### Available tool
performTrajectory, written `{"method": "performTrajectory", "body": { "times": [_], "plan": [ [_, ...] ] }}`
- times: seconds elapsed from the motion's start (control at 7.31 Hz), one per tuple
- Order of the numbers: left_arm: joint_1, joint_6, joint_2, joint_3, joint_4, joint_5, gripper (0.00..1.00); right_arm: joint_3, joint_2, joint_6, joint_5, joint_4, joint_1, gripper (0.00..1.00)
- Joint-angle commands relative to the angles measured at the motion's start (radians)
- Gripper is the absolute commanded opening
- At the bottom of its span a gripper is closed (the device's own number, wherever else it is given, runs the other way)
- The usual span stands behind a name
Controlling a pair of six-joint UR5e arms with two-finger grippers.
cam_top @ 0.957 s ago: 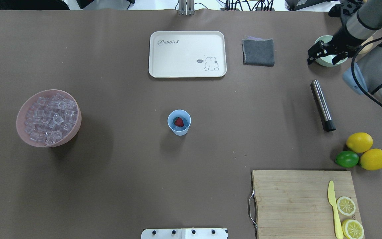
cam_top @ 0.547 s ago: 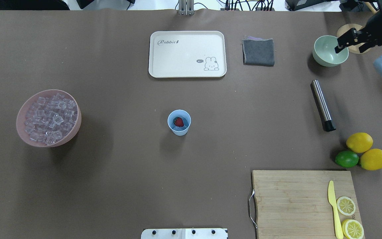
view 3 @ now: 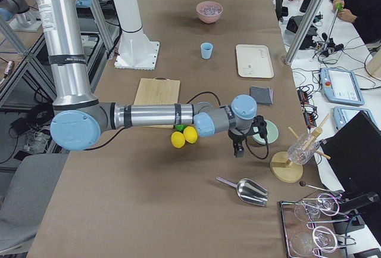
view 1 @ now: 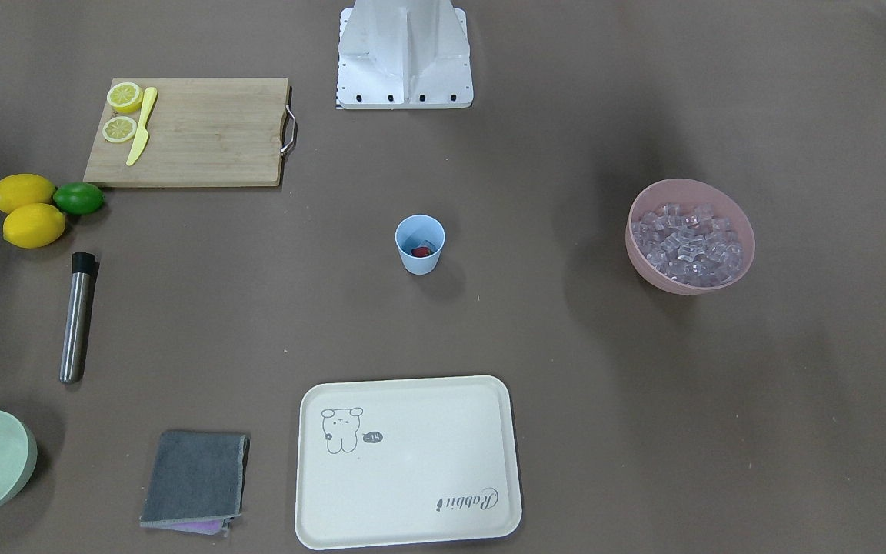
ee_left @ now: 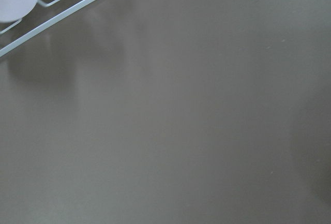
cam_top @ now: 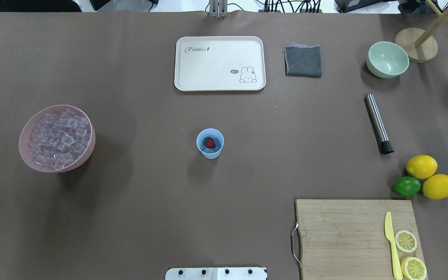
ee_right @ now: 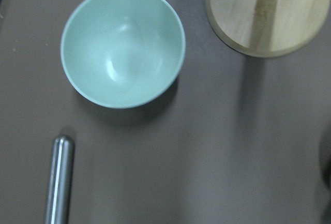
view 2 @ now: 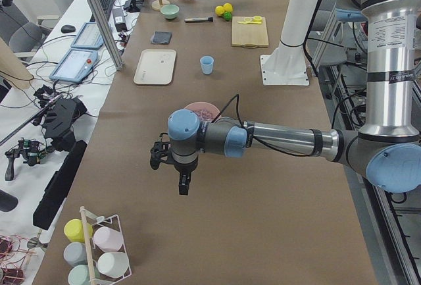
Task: Mash ice and strawberries in cup
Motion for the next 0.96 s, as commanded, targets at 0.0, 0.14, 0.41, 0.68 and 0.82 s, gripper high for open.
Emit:
{"method": "performTrajectory", "body": {
  "times": [0.0, 0.14, 0.41, 0.68, 0.82],
  "plan": [
    [-0.008, -0.001, -0.002, 0.003, 0.003, 0.001, 0.98, 0.106, -0.132, -0.061, 0.014, -0.005, 0.065, 1.00],
    [-0.008, -0.001, -0.007, 0.003, 0.009, 0.002, 0.98, 0.103, -0.140, -0.069, 0.022, -0.005, 0.067, 1.00],
    [-0.008, -0.002, -0.005, 0.010, 0.010, 0.022, 0.98, 0.109, -0.120, -0.069, 0.022, -0.057, 0.067, 1.00],
    [-0.008, -0.002, 0.001, 0.009, 0.010, 0.030, 0.98, 0.103, -0.099, -0.072, 0.005, -0.085, 0.059, 1.00],
    [-0.008, -0.002, -0.001, 0.011, 0.010, 0.031, 0.98, 0.103, -0.102, -0.072, 0.000, -0.086, 0.057, 1.00]
  ]
}}
